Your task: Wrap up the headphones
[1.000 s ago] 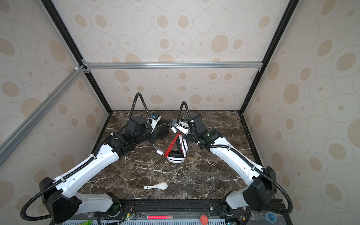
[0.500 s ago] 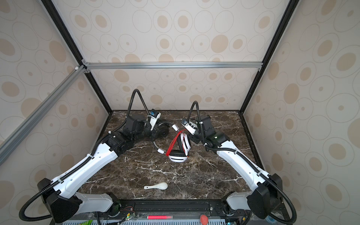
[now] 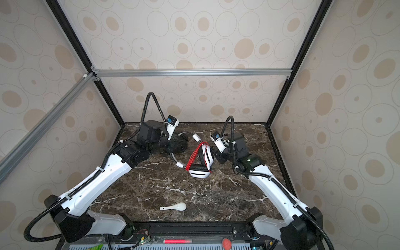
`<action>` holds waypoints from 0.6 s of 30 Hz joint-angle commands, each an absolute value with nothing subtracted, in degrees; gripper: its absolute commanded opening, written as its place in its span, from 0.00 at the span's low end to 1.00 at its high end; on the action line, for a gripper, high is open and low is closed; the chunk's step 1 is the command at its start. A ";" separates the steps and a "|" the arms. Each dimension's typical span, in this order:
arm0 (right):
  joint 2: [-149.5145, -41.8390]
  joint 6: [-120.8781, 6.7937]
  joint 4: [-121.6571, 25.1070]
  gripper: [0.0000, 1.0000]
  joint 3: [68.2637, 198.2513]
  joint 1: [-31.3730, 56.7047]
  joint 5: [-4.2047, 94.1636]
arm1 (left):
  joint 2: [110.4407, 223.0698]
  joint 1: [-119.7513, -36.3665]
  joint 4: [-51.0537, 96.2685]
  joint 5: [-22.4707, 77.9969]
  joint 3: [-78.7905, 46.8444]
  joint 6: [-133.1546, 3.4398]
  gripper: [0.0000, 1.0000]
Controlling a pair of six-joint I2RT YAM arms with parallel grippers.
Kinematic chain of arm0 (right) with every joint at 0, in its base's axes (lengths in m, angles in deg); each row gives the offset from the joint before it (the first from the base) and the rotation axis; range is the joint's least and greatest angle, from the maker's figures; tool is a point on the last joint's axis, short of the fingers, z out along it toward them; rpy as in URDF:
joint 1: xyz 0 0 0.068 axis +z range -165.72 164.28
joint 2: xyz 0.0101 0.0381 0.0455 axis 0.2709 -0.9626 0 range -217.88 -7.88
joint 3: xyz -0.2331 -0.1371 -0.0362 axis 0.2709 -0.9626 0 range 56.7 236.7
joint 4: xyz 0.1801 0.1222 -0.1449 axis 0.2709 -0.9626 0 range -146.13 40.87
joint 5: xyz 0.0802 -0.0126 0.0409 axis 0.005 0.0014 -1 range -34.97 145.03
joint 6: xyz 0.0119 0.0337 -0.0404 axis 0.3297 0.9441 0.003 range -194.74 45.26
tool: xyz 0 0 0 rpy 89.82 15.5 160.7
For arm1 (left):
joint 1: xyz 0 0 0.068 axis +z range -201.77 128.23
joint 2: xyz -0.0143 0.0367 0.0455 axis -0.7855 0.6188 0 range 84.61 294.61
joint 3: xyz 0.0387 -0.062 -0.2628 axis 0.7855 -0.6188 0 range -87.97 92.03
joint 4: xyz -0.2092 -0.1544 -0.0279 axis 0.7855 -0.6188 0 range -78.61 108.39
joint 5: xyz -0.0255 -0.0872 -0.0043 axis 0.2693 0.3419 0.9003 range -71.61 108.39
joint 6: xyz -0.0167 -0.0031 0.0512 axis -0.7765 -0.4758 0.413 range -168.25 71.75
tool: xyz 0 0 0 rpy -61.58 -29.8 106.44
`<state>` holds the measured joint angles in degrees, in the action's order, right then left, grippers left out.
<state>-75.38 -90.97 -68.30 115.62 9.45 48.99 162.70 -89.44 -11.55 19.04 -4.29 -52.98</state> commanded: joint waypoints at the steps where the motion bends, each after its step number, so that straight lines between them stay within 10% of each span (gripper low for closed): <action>1: -73.94 -85.72 -65.74 0.58 112.76 9.37 44.61 | 163.03 -89.33 -8.46 23.21 1.66 -57.00 0.00; 18: -62.19 -74.48 -58.71 0.67 100.89 6.55 40.99 | 167.65 -88.62 -12.09 32.00 11.57 -60.78 0.00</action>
